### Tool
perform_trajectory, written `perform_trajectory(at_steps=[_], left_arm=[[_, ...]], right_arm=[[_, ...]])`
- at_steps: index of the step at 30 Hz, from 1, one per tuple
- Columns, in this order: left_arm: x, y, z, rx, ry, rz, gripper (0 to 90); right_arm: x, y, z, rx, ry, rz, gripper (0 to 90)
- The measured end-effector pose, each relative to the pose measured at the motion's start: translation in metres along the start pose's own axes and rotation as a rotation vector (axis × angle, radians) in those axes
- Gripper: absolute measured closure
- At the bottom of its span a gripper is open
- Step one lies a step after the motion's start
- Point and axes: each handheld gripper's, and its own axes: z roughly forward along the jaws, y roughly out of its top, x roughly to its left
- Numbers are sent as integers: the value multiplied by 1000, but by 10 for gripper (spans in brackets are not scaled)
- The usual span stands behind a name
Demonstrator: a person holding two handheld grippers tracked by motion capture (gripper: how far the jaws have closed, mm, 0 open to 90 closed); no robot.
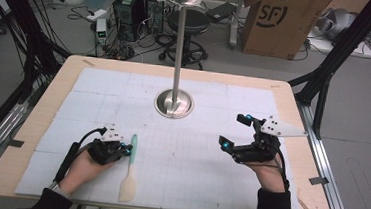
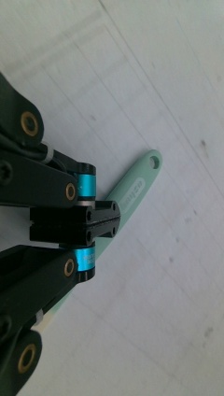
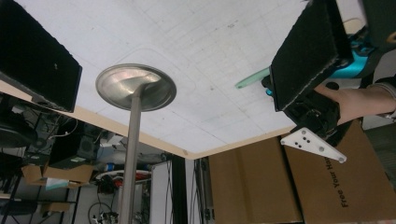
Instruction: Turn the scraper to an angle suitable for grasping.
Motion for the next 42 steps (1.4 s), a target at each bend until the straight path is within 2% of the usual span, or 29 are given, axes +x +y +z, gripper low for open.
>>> perform_trajectory(at_steps=[5,11,14,16,18,21,23,26,32,34,38,42], left_arm=[[-12,8,11,-2,-68,0,899],[-40,19,21,15,-127,76,899],[-49,20,21,18,-142,116,899],[-50,20,19,18,-137,126,899],[-50,20,10,-14,-151,112,899],[-57,17,-6,-44,-200,131,899],[-61,13,-9,-31,-224,136,899],[-64,7,-8,33,-268,123,898],[-63,-1,-10,82,-299,102,898],[-66,-2,-8,98,-301,116,898],[-65,-3,-8,95,-306,118,898],[-63,-4,-11,104,-290,122,899]], right_arm=[[-1,-2,-3,-5,-5,3,11],[-1,-2,-7,-9,-10,10,11],[-1,-3,-6,-6,-11,7,11],[-1,-3,-6,-2,-8,10,11],[-2,-4,-6,-3,-12,10,11],[-4,-4,-7,-6,-13,15,11],[-5,-5,-8,-6,-14,20,11],[-5,-4,-7,-8,-12,18,11],[-7,-4,-7,-9,-13,19,11],[-8,-5,-5,-4,-17,21,11],[-6,-5,-2,5,-5,11,11],[-6,-5,-3,-1,-9,16,11]])
